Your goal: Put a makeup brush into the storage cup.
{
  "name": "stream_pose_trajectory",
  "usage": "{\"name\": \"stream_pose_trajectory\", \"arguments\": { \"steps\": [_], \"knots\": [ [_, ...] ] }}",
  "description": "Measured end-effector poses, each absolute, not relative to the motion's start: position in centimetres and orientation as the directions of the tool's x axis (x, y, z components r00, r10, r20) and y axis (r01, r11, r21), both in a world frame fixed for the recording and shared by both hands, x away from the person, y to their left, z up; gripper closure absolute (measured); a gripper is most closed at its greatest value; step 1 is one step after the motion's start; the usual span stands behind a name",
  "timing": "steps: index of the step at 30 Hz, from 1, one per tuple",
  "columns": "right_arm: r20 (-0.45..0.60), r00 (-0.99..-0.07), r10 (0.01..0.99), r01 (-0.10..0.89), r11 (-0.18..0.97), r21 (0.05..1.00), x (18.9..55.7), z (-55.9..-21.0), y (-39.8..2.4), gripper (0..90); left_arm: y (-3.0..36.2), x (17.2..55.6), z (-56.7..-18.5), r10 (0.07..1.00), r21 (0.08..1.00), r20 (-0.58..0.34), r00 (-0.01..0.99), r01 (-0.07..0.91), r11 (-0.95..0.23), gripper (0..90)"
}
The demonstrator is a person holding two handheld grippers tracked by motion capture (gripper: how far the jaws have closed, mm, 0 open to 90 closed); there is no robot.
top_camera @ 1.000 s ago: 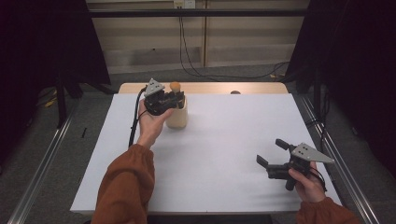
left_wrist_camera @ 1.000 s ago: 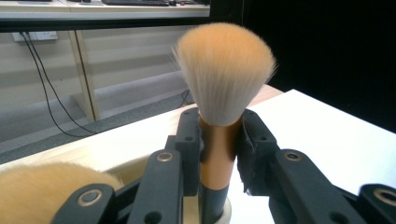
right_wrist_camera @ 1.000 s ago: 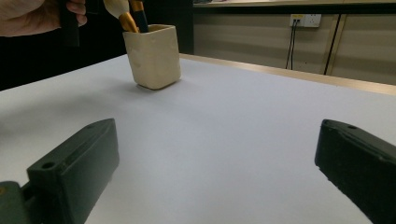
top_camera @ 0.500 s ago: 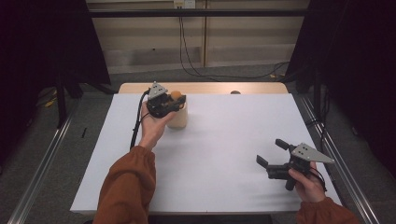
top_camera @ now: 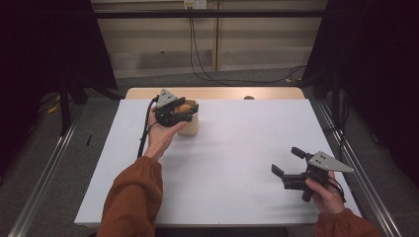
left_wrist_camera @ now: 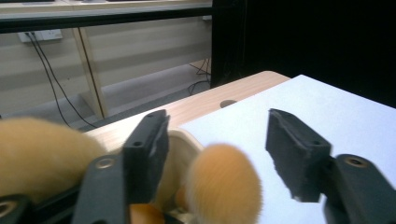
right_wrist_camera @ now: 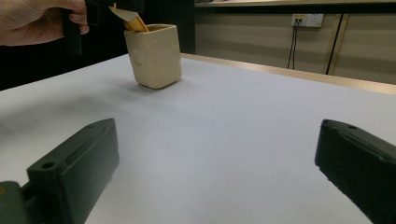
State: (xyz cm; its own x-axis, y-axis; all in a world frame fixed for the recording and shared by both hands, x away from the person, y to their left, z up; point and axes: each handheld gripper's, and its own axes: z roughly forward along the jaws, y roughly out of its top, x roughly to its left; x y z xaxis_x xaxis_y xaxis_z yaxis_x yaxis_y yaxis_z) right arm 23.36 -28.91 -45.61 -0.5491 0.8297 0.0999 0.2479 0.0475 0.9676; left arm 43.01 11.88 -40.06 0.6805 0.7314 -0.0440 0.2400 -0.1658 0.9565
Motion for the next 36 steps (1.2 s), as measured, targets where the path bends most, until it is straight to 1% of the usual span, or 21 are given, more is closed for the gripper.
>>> {"name": "stream_pose_trajectory", "arguments": {
  "steps": [2,5,7,16,22,30,36],
  "knots": [
    [0.100,-0.548,0.830,0.249,0.048,0.967,23.4,-45.6,-28.9,0.0,12.0,42.8,-40.0,0.732,0.957,-0.047,0.679,0.240,-0.161,34.1],
    [0.107,-0.547,0.830,0.252,0.041,0.967,23.5,-45.7,-29.0,0.0,12.1,42.4,-39.9,0.727,0.959,-0.066,0.683,0.245,-0.144,28.3],
    [0.107,-0.549,0.829,0.252,0.043,0.967,23.5,-45.7,-29.0,0.0,12.1,42.1,-40.0,0.726,0.958,-0.052,0.686,0.239,-0.157,25.0],
    [0.108,-0.552,0.827,0.253,0.043,0.967,23.6,-45.7,-29.0,0.0,12.5,40.6,-40.3,0.730,0.960,-0.046,0.682,0.233,-0.157,10.8],
    [0.102,-0.551,0.829,0.251,0.048,0.967,23.6,-45.7,-29.0,0.0,13.5,39.5,-40.4,0.744,0.962,-0.053,0.666,0.233,-0.141,6.9],
    [0.099,-0.547,0.831,0.248,0.048,0.968,23.5,-45.7,-28.9,0.0,14.9,38.2,-40.5,0.748,0.966,-0.048,0.662,0.220,-0.133,6.6],
    [0.094,-0.547,0.832,0.248,0.053,0.967,23.5,-45.7,-28.9,0.0,15.7,37.5,-40.7,0.745,0.965,-0.053,0.665,0.227,-0.134,5.4]
  ]
}}
